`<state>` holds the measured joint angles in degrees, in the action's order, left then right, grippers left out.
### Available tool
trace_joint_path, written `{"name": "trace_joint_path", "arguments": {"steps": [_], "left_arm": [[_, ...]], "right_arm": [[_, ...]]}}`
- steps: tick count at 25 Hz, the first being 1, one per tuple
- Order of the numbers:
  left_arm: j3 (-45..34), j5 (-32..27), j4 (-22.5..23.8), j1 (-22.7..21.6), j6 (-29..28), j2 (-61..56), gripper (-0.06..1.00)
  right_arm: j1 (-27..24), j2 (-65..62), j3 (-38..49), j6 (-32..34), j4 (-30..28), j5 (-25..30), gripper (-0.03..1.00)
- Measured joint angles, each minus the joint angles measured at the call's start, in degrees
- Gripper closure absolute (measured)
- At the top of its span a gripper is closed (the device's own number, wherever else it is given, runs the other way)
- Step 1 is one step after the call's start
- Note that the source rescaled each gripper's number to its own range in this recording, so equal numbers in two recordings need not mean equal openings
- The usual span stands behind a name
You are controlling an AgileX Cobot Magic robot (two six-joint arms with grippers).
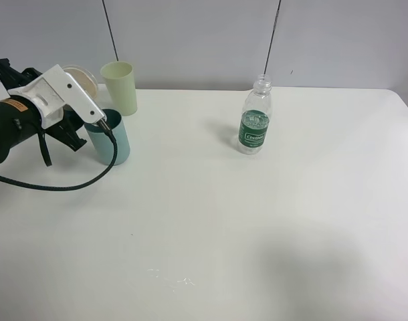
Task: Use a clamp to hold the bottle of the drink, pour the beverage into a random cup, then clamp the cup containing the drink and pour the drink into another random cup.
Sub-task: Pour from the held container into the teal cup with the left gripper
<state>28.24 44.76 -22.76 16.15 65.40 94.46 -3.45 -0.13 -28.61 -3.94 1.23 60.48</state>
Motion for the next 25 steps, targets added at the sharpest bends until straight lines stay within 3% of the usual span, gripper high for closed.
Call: {"name": "trace_joint_path", "arguments": {"steps": [16,25], "left_arm": [[0.00,0.11,-0.05,0.00,5.12,0.00,0.91],[0.00,1.02,-2.69,0.00,7.48,0.00,0.91]], "right_arm": [[0.00,0.00,0.00,0.00,0.00,0.00,-0.03],[0.00,0.00,0.00,0.00,0.00,0.00,-0.03]]}}
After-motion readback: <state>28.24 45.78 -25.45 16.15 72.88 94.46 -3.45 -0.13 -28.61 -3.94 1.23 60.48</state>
